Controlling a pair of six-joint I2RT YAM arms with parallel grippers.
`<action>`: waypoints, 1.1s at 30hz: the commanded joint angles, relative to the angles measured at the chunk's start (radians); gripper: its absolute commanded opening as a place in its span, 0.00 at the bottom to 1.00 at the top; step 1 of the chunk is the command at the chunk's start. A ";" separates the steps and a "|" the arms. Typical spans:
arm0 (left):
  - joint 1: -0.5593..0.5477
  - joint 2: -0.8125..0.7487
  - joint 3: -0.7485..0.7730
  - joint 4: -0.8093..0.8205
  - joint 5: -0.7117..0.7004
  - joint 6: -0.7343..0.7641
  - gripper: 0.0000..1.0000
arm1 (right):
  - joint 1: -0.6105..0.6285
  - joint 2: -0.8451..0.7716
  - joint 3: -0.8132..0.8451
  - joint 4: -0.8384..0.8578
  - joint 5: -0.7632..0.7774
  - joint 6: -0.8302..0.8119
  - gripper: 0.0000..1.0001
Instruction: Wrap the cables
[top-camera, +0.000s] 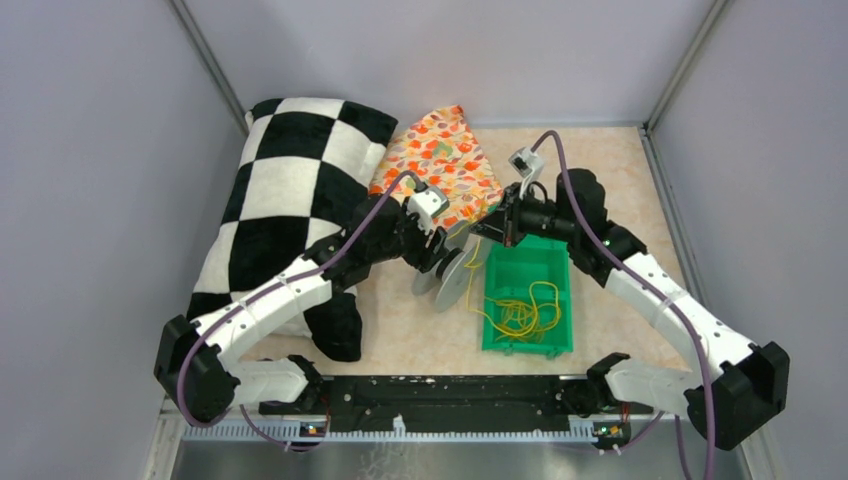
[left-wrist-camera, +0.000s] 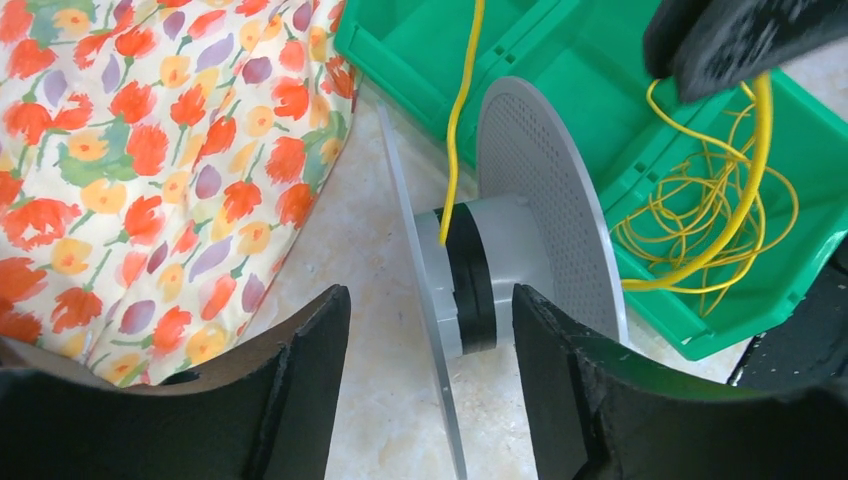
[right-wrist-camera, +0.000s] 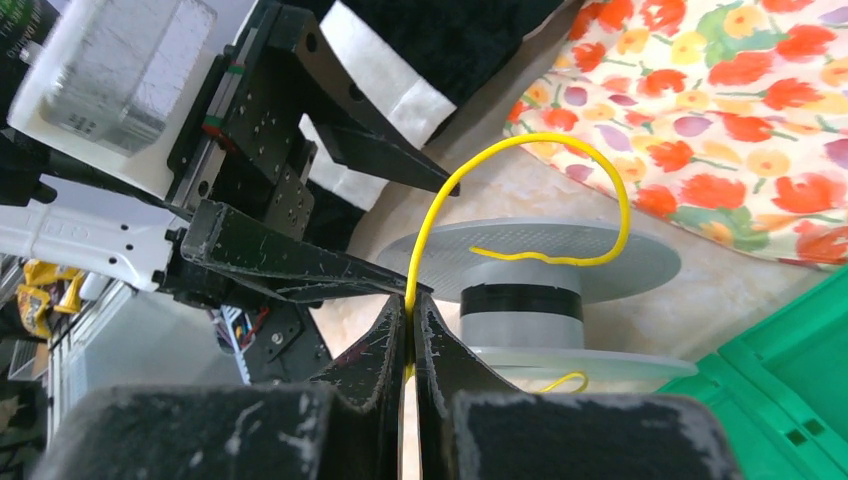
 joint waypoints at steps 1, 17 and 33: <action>0.005 0.004 0.053 0.007 0.027 -0.018 0.70 | 0.051 0.045 0.026 0.044 0.014 0.018 0.00; 0.031 0.054 0.103 -0.116 0.005 -0.044 0.73 | 0.088 0.121 -0.004 0.157 -0.049 0.153 0.00; 0.036 0.021 0.041 -0.124 0.021 -0.090 0.51 | 0.085 0.142 -0.042 0.310 -0.118 0.308 0.00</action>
